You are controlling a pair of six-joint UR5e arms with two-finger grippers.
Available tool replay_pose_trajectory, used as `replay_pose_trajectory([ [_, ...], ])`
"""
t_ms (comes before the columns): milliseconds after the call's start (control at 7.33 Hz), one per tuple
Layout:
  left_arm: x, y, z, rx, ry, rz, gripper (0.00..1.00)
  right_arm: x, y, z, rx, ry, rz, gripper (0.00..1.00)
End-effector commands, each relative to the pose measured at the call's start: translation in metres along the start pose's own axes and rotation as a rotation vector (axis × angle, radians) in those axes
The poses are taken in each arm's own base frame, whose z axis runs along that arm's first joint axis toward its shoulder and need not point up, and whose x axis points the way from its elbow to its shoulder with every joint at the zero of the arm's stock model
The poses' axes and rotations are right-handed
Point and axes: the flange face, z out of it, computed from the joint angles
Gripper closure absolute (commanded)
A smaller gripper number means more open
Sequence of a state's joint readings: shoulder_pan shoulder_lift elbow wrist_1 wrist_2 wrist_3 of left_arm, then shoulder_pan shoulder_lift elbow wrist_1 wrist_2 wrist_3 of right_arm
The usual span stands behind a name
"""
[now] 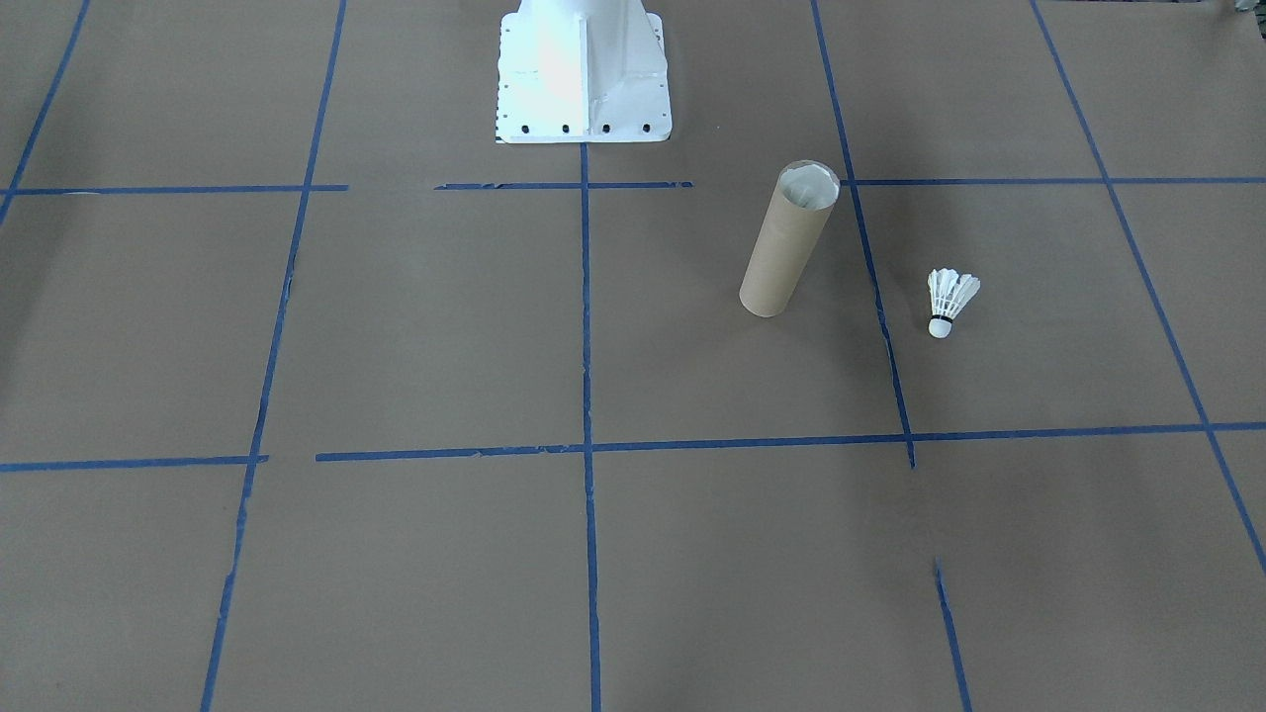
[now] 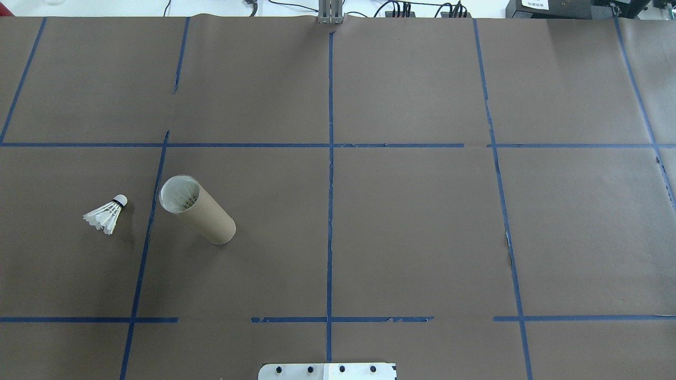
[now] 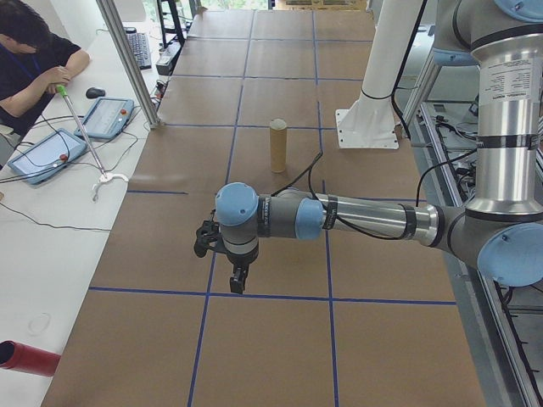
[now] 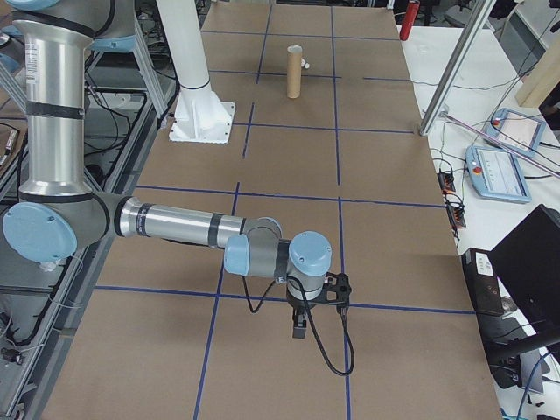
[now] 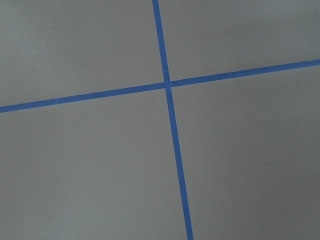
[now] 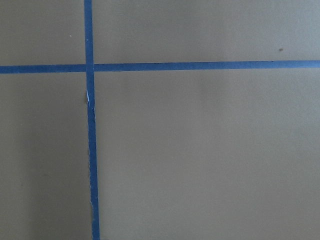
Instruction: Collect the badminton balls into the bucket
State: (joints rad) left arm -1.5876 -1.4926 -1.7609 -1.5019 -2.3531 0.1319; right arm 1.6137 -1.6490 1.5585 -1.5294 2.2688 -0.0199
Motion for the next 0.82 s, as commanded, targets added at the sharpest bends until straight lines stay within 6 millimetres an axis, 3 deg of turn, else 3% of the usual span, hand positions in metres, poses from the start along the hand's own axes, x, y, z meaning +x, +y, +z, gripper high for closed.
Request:
replay_pose_trajectory([
  [0, 0.0, 0.0, 0.0, 0.003, 0.0, 0.011, 0.0, 0.0, 0.0, 0.0, 0.0, 0.0, 0.0, 0.0],
  [273, 0.009, -0.002, -0.008, 0.018, -0.004, 0.026, 0.0, 0.0, 0.0, 0.0, 0.0, 0.0, 0.0, 0.0],
  [682, 0.03, -0.05, -0.035, 0.08, -0.025, 0.087, 0.0, 0.0, 0.0, 0.0, 0.0, 0.0, 0.0, 0.0],
])
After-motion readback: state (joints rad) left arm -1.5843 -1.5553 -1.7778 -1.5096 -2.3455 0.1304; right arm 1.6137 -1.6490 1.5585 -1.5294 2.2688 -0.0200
